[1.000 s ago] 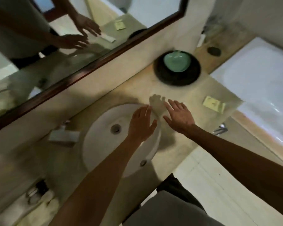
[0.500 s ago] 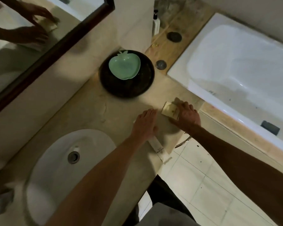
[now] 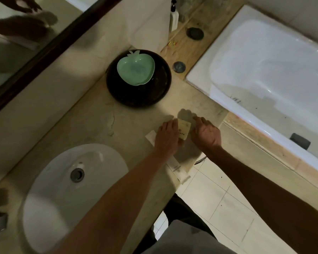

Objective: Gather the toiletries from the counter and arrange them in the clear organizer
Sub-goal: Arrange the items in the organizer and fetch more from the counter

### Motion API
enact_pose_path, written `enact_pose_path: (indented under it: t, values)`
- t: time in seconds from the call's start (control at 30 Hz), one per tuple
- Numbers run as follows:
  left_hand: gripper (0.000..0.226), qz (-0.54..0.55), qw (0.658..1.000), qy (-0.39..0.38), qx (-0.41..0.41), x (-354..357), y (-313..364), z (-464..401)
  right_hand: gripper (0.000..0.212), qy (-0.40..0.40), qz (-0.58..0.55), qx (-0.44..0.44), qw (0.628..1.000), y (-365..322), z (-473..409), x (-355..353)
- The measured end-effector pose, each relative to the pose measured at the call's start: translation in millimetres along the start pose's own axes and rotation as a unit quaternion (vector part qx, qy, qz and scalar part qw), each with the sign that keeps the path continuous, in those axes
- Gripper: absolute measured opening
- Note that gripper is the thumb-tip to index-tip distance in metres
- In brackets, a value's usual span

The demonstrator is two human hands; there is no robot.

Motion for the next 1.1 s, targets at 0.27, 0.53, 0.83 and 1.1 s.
enact_pose_path:
  t: [0.27, 0.53, 0.83, 1.1]
  values:
    - [0.043, -0.011, 0.998, -0.048, 0.038, 5, 11, -24, 0.028, 0.058, -0.002, -0.083, 0.995, 22, 35, 5]
    - [0.017, -0.021, 0.997, 0.063, -0.037, -67, -42, 5, 0.030, 0.077, -0.089, -0.173, 0.978, -2, 44, 13]
    - [0.030, -0.098, 0.983, -0.062, -0.140, -51, -129, 115, 0.090, -0.225, 0.134, -0.559, 0.787, -72, 30, 47]
    - [0.089, 0.025, 0.993, -0.073, -0.094, -34, -118, 139, 0.068, -0.082, 0.019, -0.241, 0.967, -72, 54, 42]
Point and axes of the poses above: each hand's wrist, its own z-axis away from the middle knuckle, its own x-axis out of the palm, y = z × x, the point moved 3 cm from there along -z, towards the middle knuckle, and after that the axes turned 6 degrees about y, right-handed, at the moved point
